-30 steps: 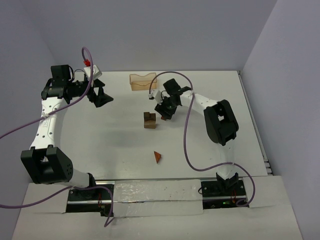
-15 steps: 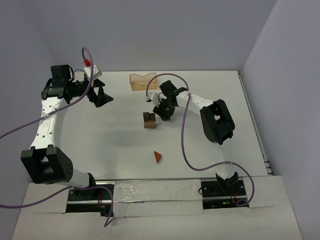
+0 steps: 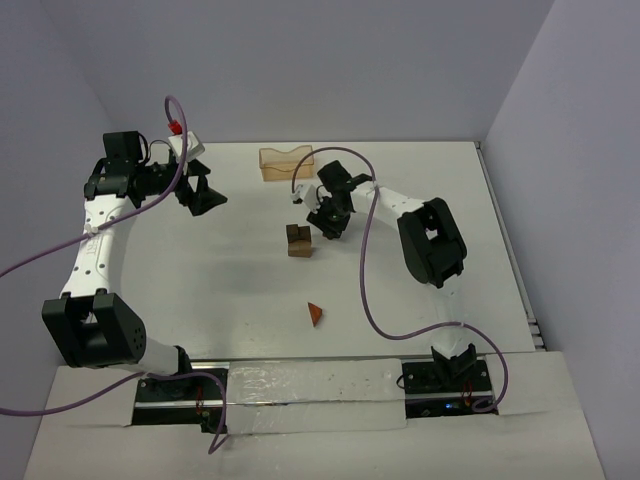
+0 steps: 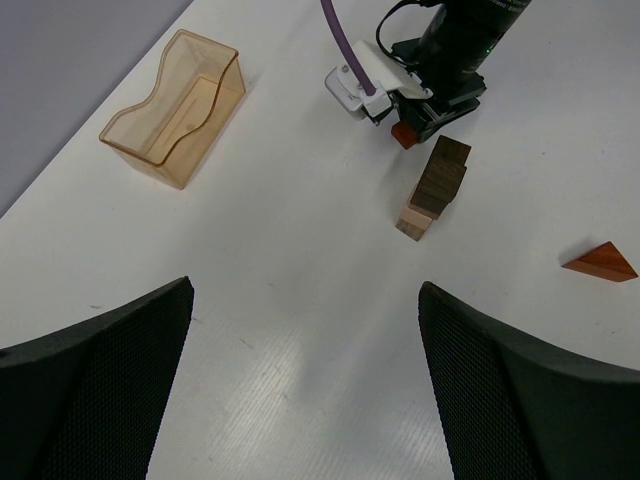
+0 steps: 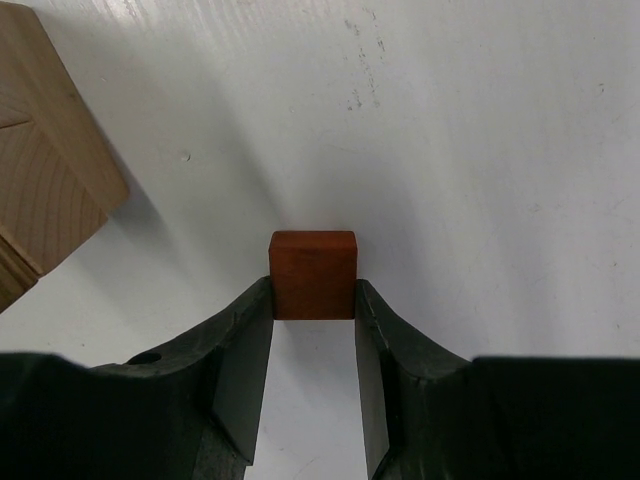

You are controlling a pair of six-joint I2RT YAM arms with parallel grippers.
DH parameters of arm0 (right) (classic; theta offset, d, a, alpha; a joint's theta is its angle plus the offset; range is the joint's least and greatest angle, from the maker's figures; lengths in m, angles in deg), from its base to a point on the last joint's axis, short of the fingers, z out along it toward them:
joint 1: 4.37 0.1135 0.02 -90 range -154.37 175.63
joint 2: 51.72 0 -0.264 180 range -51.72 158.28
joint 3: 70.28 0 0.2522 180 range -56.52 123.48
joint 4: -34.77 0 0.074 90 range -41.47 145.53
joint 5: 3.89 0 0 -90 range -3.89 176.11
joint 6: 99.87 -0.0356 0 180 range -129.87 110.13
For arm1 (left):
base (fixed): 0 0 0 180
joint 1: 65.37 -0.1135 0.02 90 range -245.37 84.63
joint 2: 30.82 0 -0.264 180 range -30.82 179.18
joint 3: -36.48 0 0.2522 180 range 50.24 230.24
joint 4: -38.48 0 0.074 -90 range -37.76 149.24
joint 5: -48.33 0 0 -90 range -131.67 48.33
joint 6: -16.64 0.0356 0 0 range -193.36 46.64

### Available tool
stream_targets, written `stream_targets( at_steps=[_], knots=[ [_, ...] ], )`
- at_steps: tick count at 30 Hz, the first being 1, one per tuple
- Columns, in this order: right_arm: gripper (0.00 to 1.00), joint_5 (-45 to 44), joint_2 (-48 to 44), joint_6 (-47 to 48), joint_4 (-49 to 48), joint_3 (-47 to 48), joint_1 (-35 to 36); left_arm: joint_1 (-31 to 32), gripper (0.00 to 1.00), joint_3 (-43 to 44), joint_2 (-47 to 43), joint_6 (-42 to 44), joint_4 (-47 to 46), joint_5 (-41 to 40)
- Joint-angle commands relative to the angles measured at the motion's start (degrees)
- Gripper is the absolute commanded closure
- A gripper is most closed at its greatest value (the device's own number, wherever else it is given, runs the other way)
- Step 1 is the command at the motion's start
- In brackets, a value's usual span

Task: Build the wood block tower

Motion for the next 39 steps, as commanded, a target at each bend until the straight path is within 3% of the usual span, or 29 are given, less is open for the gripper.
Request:
stream_targets(
  at_steps=[1,9,20,29,39],
  knots=[
    [0.68,-0.9,0.2,-0.4,0.4,2.3,0.4,-0.5,0.01,0.0,-0.1,0.7,-2.2,1.8],
    [0.83,3.0,-3.5,-1.2,0.3,0.9,-4.2,-0.5,0.01,-0.1,-0.7,-0.2,-1.9,1.3],
    [0.91,12.0,-17.7,5.5,9.6,2.5,-6.1,-0.4,0.01,-3.1,-1.3,-5.2,-3.5,1.1],
    [0.93,13.0,-22.0,11.4,14.8,6.4,-0.6,0.3,0.01,-4.6,-1.4,-6.8,-2.4,-0.1],
    [0.93,9.0,-18.7,12.4,16.7,9.4,5.8,1.7,0.01,-8.0,-3.3,-10.1,-4.9,-0.8]
  ],
)
